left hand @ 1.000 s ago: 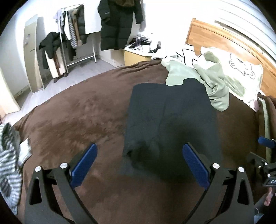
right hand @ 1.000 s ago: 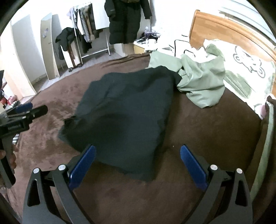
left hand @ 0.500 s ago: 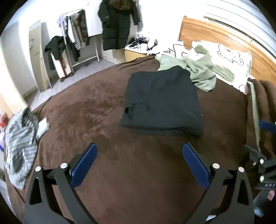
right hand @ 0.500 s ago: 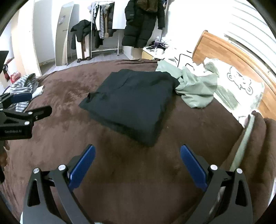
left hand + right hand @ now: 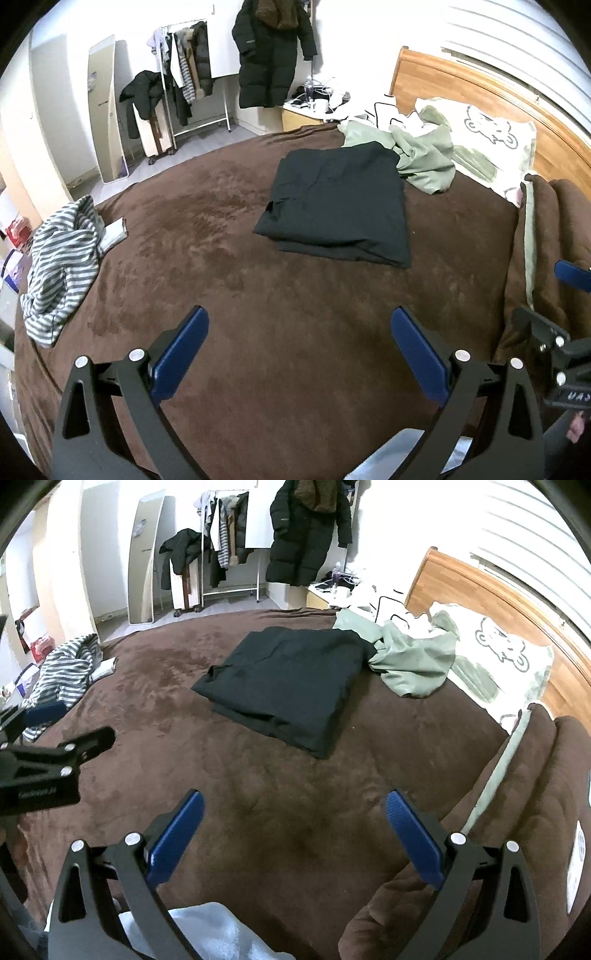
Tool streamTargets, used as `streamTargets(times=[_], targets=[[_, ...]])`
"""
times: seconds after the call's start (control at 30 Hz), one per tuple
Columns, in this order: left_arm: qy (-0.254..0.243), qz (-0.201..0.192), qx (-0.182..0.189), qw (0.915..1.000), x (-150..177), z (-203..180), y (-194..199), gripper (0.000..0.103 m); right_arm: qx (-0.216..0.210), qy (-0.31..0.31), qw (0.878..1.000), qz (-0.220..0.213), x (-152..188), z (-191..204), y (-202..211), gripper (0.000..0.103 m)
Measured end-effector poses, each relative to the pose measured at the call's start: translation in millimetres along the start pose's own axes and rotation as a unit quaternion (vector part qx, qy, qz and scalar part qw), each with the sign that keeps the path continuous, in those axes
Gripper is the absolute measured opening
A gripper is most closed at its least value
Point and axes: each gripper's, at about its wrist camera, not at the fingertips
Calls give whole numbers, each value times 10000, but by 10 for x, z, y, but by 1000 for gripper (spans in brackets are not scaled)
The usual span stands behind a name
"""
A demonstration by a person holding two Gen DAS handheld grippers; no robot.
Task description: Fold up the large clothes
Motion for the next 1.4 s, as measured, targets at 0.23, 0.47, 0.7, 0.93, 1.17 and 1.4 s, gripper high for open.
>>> streamTargets(times=[0.23,0.47,0.7,0.93,1.17,1.4], targets=[[3,41,53,10000,26,-93,-35,97,32,14,10000,-8,-23,-76,-10,97],[83,46,69,9999,31,-189,-117,97,73,-78,9999,-36,-18,-178,-30,97],[32,45,53,10000,20,-278,-132,97,72,-144,9999,-19,17,-255,-64,97],[112,-49,52,9999,3,-343,-132,97,101,-205,9997,-82,67,-302,-83,97],[43,14,64,10000,52,-424,-197,97,118,-206,9997,-61,144,-287,-122,97],[66,51,85,9999,78,-469,-230,97,97,-175,9998,-41,164,-260,-143,97]])
Point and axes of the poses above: each gripper's, at about its wrist camera, not at the fingertips, and y roughly against the way its jaws point, z to its left, x to its underside, and after that the axes turned 12 degrees about -z, right-handed
